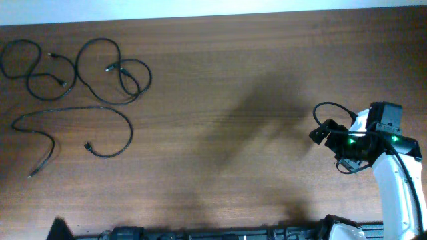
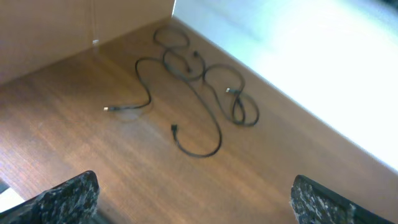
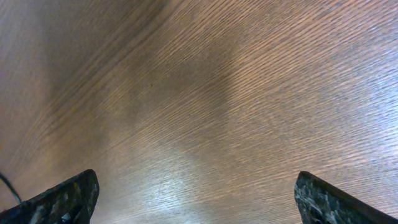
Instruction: Untangle cables
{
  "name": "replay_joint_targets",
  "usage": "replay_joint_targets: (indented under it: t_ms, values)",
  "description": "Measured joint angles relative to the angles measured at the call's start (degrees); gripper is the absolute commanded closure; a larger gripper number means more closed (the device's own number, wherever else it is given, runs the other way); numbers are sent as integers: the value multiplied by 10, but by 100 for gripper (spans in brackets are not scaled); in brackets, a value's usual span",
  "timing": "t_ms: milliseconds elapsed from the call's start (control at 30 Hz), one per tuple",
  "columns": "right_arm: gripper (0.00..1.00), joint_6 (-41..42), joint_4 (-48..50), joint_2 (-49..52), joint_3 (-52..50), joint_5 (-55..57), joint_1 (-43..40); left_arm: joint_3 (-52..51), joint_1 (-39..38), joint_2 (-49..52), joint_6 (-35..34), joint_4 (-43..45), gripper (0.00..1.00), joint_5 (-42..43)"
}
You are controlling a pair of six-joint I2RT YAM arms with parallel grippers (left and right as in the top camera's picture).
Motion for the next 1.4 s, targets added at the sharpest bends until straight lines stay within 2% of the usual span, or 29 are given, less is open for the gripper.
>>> replay_joint_targets:
  t_ms: [267,433,1133,1400]
  values:
    - [1,0,0,0,0,0,0,2,0,-142,0,-1,1,0]
    - [1,0,0,0,0,0,0,2,0,-193,0,-1,1,0]
    - [1,0,0,0,0,0,0,0,0,-243,0,-1,1,0]
    - [1,0,0,0,0,0,0,52,2,-263,0,0,1,0]
